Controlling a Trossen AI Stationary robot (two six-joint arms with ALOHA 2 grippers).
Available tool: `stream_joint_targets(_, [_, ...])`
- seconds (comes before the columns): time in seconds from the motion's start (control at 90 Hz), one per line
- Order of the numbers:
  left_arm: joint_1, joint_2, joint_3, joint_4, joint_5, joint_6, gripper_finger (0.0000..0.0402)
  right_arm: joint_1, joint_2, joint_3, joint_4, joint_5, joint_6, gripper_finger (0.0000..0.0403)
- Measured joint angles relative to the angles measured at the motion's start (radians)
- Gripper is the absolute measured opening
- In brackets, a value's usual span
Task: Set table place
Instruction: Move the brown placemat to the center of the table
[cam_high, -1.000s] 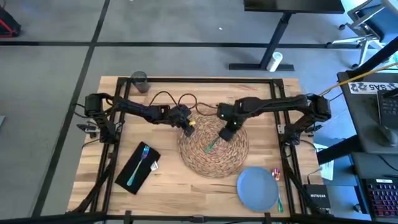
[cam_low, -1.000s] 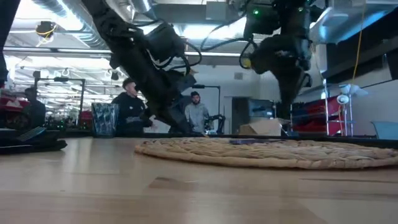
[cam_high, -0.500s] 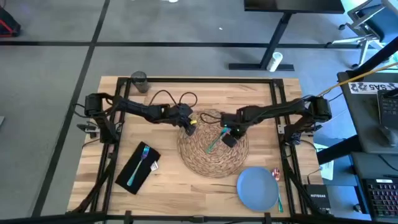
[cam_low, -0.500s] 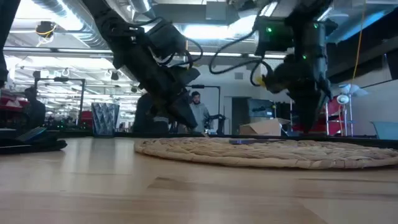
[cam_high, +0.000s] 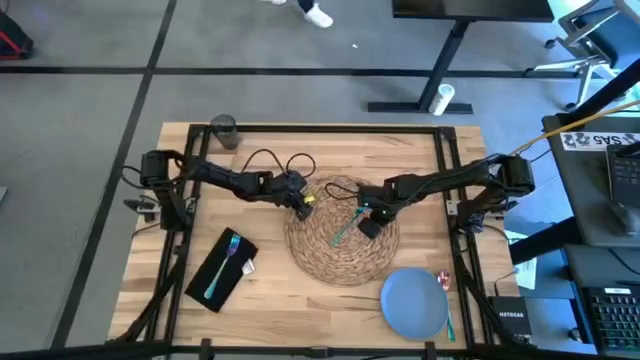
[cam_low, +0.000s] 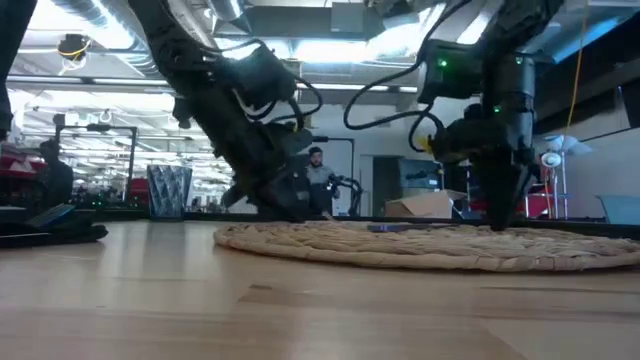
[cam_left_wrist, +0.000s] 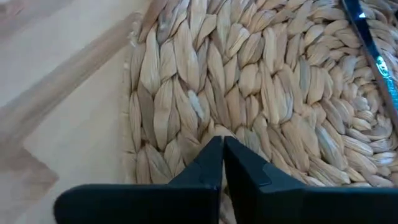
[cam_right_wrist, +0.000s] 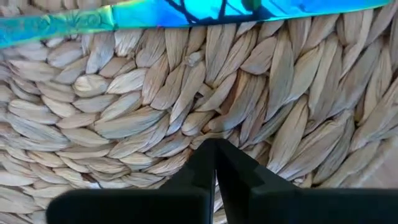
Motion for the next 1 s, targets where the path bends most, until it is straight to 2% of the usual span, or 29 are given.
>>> stream_joint_targets(0.656, [-0.144,0.002,-0.035,-0.019,-0.032,-0.187,0.0,-0.191,0.004,-0.002,0.118,0.048,-0.14,0.0])
stream_joint_targets(1.0, [-0.18,0.003,-0.035,-0.019,-0.063,-0.234,0.0,-0.2,0.004,0.0,0.187,-0.003,-0.133,0.0])
